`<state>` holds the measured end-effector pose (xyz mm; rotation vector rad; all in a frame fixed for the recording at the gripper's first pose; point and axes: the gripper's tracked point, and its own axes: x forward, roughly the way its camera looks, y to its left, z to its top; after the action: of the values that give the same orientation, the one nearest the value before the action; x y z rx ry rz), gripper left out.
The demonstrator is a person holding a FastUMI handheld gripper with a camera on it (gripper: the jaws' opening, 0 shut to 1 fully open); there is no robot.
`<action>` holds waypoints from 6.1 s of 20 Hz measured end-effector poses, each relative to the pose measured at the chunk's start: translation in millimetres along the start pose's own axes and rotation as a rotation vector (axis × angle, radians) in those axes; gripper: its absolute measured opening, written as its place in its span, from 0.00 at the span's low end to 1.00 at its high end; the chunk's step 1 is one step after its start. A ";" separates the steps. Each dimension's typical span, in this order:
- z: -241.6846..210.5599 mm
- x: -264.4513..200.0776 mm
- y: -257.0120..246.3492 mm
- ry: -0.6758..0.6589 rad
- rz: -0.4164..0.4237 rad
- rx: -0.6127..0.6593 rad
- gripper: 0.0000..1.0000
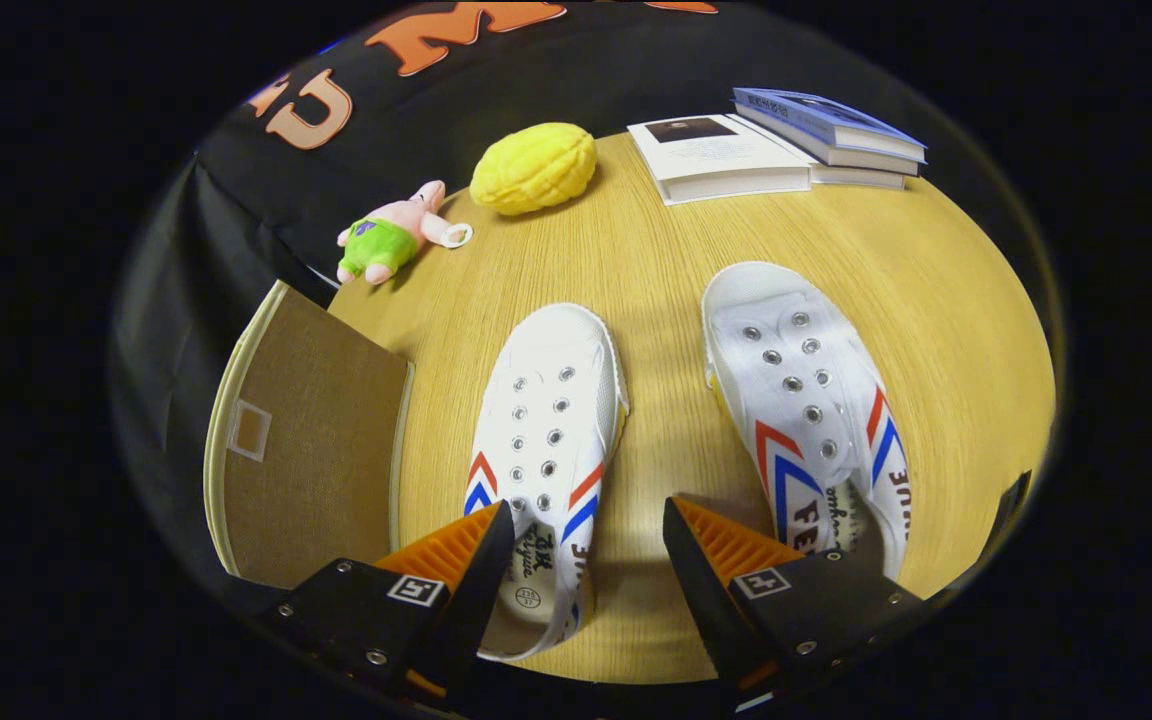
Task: Open the storage box then place both shoes into the box .Put the left shoe in first, then the right shoe, with the right side of both shoes facing outward in a uniform manner.
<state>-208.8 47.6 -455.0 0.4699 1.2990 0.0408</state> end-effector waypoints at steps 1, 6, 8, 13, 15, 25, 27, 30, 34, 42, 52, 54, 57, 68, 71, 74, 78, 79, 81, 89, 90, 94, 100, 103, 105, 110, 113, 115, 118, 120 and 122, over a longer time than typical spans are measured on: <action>4.8 5.1 -0.8 -0.021 0.002 0.001 0.87; -3.1 21.3 16.0 0.018 0.069 0.046 0.67; -0.6 16.7 17.0 0.018 0.073 0.112 0.50; -3.9 14.9 7.3 0.056 0.063 0.283 0.12; -3.9 12.2 11.5 0.076 0.060 0.308 0.07; 67.6 -57.0 109.2 -0.009 0.260 0.284 0.07; 81.6 -72.2 140.0 -0.032 0.301 0.242 0.07; 89.4 -89.0 189.9 -0.037 0.375 0.160 0.07; 87.3 -92.6 250.4 -0.032 0.432 0.006 0.07; 36.7 -53.6 297.7 0.070 0.366 -0.289 0.07; 70.0 -92.8 285.7 -0.027 0.460 -0.248 0.64; 77.6 -102.3 268.6 -0.057 0.447 -0.228 0.69; 86.5 -112.4 238.7 -0.097 0.416 -0.197 0.76; 76.2 -106.5 73.9 -0.138 0.131 -0.079 0.89; 65.9 -102.9 11.6 -0.141 0.028 -0.024 0.89; 55.5 -100.8 -50.9 -0.144 -0.073 0.019 0.89; 41.9 -90.9 -118.0 -0.119 -0.198 0.033 0.89; 36.0 -87.0 -129.4 -0.101 -0.215 0.036 0.90; 23.5 -75.4 -144.2 -0.063 -0.225 0.040 0.89; 14.6 -44.0 -159.6 -0.034 -0.194 0.027 0.87; 19.2 -39.6 -156.3 -0.055 -0.173 0.012 0.87; 16.7 -26.4 -142.1 -0.037 -0.122 0.055 0.39; 16.4 -39.7 -136.2 -0.034 -0.144 0.169 0.12; 17.6 -46.1 -126.1 -0.033 -0.149 0.172 0.12; 26.3 -49.5 -106.5 -0.044 -0.105 0.179 0.11; 61.1 -67.8 -38.0 -0.091 0.001 0.147 0.11; 78.0 -76.8 9.5 -0.102 0.053 0.077 0.12; 87.2 -82.2 43.0 -0.110 0.095 0.028 0.11; 93.1 -89.9 92.0 -0.117 0.159 -0.058 0.11; 95.1 -93.4 124.8 -0.114 0.206 -0.103 0.11; 96.8 -97.9 157.0 -0.105 0.256 -0.143 0.11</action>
<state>-110.0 131.4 -291.1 0.5066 1.1186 0.3176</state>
